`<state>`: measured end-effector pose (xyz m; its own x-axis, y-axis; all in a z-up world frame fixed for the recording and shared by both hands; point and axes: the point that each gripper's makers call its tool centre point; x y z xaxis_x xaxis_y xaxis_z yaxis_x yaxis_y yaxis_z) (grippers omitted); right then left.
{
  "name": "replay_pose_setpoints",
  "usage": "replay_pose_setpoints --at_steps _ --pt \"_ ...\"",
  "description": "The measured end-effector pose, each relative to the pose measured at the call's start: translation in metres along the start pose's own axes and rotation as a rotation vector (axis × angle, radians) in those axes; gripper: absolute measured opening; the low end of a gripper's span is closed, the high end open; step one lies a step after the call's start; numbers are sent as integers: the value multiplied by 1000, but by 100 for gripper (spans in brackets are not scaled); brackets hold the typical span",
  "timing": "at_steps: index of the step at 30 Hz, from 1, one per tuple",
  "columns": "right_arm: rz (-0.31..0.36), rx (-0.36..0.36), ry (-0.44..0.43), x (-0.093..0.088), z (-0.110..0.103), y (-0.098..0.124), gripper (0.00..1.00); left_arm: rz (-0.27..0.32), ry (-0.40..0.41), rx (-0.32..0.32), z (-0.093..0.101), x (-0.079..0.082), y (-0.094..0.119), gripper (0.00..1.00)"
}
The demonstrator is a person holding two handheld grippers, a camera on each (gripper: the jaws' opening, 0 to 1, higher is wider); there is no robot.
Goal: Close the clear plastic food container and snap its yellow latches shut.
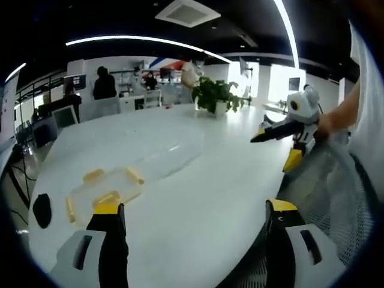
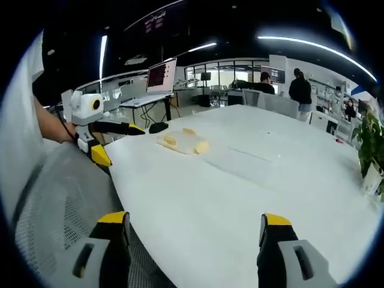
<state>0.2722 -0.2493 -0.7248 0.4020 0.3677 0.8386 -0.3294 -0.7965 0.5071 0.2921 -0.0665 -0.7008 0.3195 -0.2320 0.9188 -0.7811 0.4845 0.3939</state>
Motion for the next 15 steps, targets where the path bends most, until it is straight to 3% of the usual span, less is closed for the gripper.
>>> replay_pose_setpoints --at_steps 15 --pt "-27 2 60 6 -3 0 83 6 -7 0 -8 7 0 96"
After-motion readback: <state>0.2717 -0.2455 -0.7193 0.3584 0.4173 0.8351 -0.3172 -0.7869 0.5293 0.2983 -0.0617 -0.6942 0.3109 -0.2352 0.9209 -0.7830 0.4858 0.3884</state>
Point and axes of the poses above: the point that each gripper's makers call its tool centre point, and the gripper's own axes: y roughly backward along the fingers, z roughly to its right, x roughly out of its top, and after that the axes turned 15 degrees about x, right-handed
